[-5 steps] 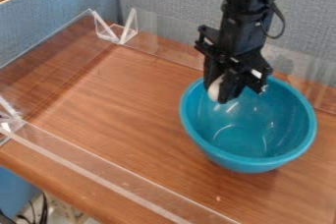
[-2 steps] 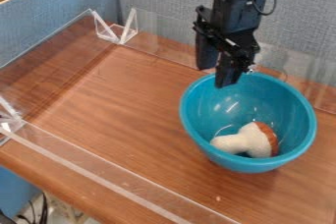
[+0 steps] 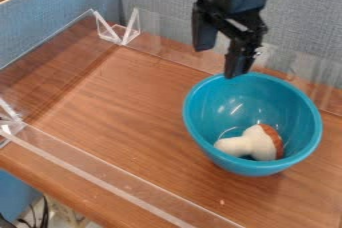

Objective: Put the mushroom in the blue bowl

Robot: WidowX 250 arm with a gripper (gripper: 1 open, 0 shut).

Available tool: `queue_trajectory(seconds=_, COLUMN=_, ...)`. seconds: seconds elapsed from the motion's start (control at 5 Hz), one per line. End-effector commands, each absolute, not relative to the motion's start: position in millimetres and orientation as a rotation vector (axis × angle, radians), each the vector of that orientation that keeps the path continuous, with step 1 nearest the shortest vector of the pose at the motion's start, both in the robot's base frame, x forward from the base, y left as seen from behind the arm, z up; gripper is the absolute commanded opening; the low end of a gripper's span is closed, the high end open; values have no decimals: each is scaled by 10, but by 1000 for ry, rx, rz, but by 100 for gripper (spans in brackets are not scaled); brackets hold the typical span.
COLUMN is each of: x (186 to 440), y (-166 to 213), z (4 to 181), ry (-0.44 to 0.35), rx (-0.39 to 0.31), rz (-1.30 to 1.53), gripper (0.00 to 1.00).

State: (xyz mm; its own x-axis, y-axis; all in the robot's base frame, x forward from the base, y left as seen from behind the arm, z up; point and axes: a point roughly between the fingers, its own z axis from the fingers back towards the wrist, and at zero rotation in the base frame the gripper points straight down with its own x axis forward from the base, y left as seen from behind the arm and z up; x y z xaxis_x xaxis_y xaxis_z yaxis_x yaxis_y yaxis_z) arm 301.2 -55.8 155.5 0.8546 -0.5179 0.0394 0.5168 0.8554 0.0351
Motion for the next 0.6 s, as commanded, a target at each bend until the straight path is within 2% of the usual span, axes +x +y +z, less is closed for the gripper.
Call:
queue_trajectory(seconds=0.0, x=2943, y=-618, z=1867, ry=-136, rx=28, rz=-530, gripper=100)
queue_trajectory(seconds=0.4, x=2992, y=-529, z=1731, ry=-132, rx=12, rz=-515, gripper=100)
